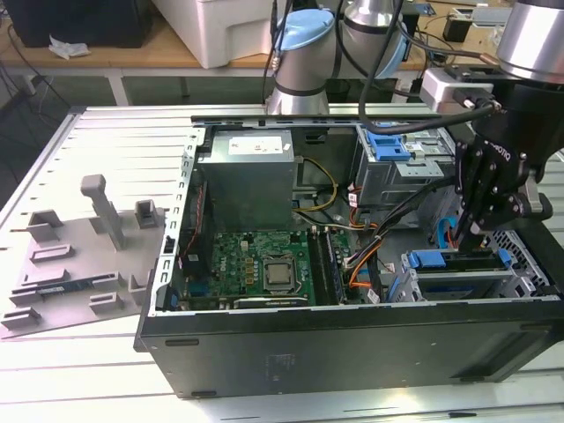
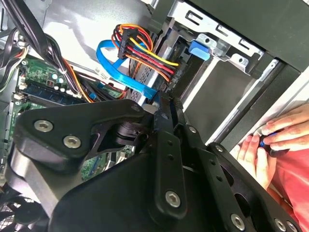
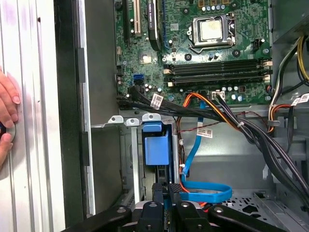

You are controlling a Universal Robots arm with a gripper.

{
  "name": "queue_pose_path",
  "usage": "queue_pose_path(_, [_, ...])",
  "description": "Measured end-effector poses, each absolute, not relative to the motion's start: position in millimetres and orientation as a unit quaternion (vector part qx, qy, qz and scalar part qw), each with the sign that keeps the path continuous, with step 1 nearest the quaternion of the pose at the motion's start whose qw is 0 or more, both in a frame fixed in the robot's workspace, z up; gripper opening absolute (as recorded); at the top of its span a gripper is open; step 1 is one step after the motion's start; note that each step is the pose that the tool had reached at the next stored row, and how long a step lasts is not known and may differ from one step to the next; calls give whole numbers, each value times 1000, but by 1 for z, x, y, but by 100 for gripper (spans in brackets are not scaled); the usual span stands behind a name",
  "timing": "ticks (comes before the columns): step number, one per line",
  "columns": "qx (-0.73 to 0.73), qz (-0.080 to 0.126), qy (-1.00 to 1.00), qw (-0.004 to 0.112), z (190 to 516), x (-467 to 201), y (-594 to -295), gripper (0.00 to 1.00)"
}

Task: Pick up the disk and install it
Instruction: 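Insert the first disk wire, then insert the second disk wire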

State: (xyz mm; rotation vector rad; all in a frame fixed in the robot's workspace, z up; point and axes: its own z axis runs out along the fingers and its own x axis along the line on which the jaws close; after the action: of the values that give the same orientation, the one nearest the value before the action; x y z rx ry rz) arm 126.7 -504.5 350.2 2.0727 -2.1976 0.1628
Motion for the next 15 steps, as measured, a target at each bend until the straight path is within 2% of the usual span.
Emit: queue_pose_path(15, [686,54,-723,58,349,127,-505,16])
